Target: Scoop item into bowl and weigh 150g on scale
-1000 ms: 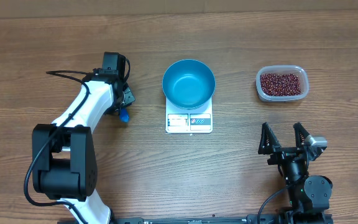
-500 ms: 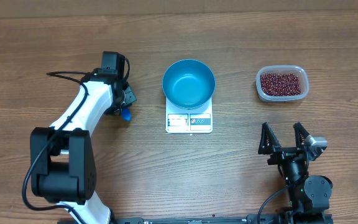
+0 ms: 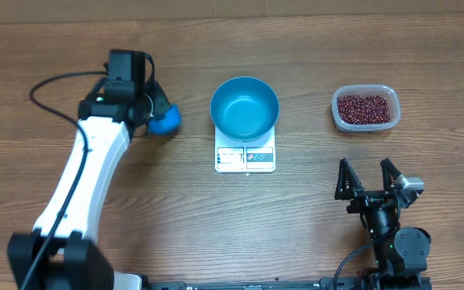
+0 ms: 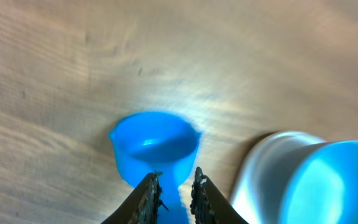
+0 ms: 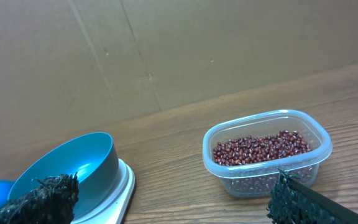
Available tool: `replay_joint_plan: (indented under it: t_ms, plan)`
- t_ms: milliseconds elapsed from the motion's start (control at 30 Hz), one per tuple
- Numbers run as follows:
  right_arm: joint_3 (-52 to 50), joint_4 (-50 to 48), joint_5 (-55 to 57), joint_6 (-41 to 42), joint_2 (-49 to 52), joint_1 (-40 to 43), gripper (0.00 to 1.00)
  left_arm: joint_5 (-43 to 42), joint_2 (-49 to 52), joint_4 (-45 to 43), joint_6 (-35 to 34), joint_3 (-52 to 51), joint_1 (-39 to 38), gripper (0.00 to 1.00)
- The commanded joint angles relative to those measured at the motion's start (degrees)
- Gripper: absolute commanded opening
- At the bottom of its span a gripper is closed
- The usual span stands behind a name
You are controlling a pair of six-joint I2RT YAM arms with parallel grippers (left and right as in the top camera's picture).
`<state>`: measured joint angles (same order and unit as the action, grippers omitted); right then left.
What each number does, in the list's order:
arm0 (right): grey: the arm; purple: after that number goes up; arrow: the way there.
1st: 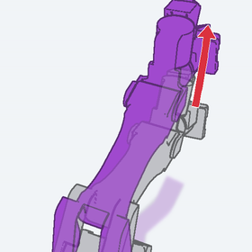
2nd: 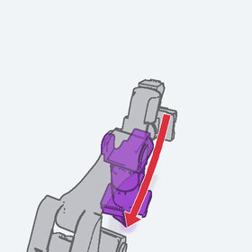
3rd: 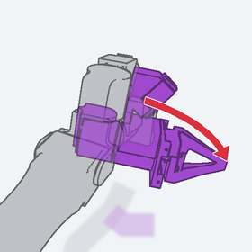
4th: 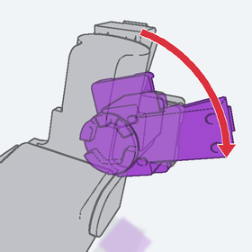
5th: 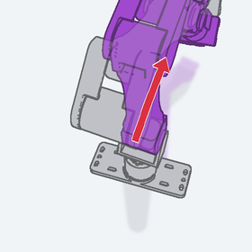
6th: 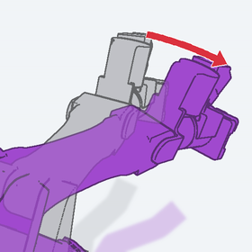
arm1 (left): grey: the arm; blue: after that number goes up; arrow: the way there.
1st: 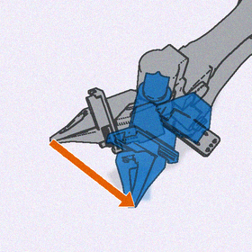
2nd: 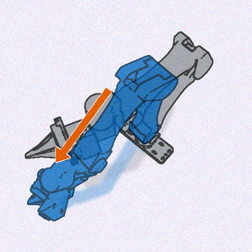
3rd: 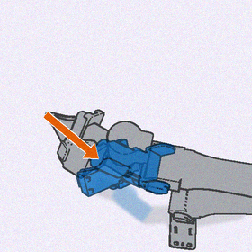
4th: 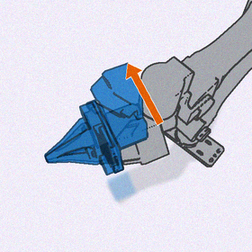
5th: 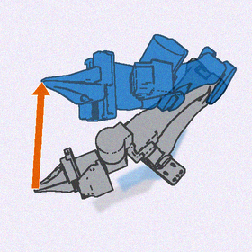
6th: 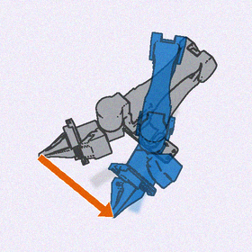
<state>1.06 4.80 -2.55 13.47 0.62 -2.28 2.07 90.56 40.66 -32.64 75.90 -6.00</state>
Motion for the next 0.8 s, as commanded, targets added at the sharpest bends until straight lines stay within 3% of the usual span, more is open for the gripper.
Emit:
replay_joint_plan:
  t_ms: [0, 300, 367, 500, 633, 767]
  plan:
    - [-0.61, -0.15, 0.37, 0.04, -0.46, -0.24, 1.00, -0.66, -4.24, 0.07, -0.83, 3.56, 0.04, 0.21]
    - [-0.61, -0.15, 0.37, 0.04, -0.46, -0.24, 1.00, -1.97, -5.60, 4.85, -2.71, 4.83, -0.02, 0.25]
    - [-0.61, -0.15, 0.37, 0.02, -0.46, -0.24, 1.00, -1.77, -3.78, 7.41, -2.69, 4.83, -0.11, 0.36]
    - [-0.61, -0.15, 0.37, 0.04, -0.46, -0.24, 1.00, -7.06, 0.37, 13.22, -2.16, 4.83, -0.68, 0.74]
    - [-0.61, -0.15, 0.37, 0.04, -0.46, -0.24, 1.00, -13.60, 4.42, 20.44, 1.27, 4.83, -2.05, 0.79]
    - [-0.61, -0.15, 0.37, 0.04, -0.46, -0.24, 1.00, -12.57, 5.90, 27.43, 3.98, 4.35, -4.44, 0.83]
